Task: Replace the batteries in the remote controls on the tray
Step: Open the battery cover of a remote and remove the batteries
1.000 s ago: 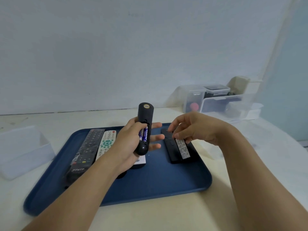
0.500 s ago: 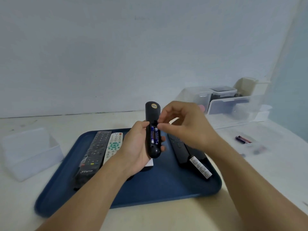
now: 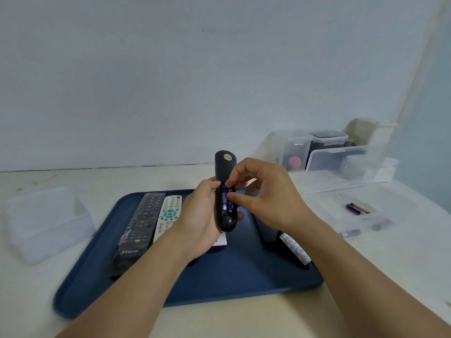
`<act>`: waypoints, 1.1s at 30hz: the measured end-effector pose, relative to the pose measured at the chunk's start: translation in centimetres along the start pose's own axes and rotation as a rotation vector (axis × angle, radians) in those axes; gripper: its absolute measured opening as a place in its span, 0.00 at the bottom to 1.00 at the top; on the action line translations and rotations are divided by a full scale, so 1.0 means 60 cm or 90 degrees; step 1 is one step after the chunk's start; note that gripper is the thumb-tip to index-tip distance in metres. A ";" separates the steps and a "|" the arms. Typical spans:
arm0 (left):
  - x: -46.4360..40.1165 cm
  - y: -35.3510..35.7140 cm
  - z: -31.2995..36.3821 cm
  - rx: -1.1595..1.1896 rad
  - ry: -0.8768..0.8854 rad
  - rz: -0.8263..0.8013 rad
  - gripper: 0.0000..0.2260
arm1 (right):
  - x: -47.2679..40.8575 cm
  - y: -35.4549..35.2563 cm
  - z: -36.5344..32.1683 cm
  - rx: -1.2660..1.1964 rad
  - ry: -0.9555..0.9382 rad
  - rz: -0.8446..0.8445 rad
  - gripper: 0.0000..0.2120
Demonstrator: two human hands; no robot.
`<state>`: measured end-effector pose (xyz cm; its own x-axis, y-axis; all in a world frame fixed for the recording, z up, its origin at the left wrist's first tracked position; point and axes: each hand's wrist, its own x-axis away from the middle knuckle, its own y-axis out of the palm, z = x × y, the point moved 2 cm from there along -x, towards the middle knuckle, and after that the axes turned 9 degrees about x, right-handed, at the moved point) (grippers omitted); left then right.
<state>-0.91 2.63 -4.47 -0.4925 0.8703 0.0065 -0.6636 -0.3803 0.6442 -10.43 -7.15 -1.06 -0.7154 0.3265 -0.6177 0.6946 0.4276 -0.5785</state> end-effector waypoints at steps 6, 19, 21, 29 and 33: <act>-0.001 -0.004 -0.006 -0.079 0.040 0.010 0.14 | 0.001 0.007 0.001 0.058 -0.037 0.009 0.09; 0.004 -0.001 -0.007 -0.083 0.051 0.050 0.08 | -0.005 0.023 0.013 -0.024 0.028 0.000 0.08; 0.002 -0.003 -0.009 -0.081 0.049 0.066 0.08 | -0.007 0.025 0.016 -0.042 0.041 -0.015 0.09; -0.002 -0.001 -0.001 -0.056 0.063 0.035 0.09 | -0.005 0.023 0.019 -0.147 0.068 0.011 0.10; -0.006 -0.004 0.005 -0.065 0.086 0.026 0.15 | -0.007 0.021 0.023 -0.171 0.088 0.048 0.09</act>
<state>-0.41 2.48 -4.42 -0.5869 0.8061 -0.0759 -0.6918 -0.4504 0.5644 -9.16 -7.94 -2.25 -0.6785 0.4697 -0.5648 0.7150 0.5987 -0.3611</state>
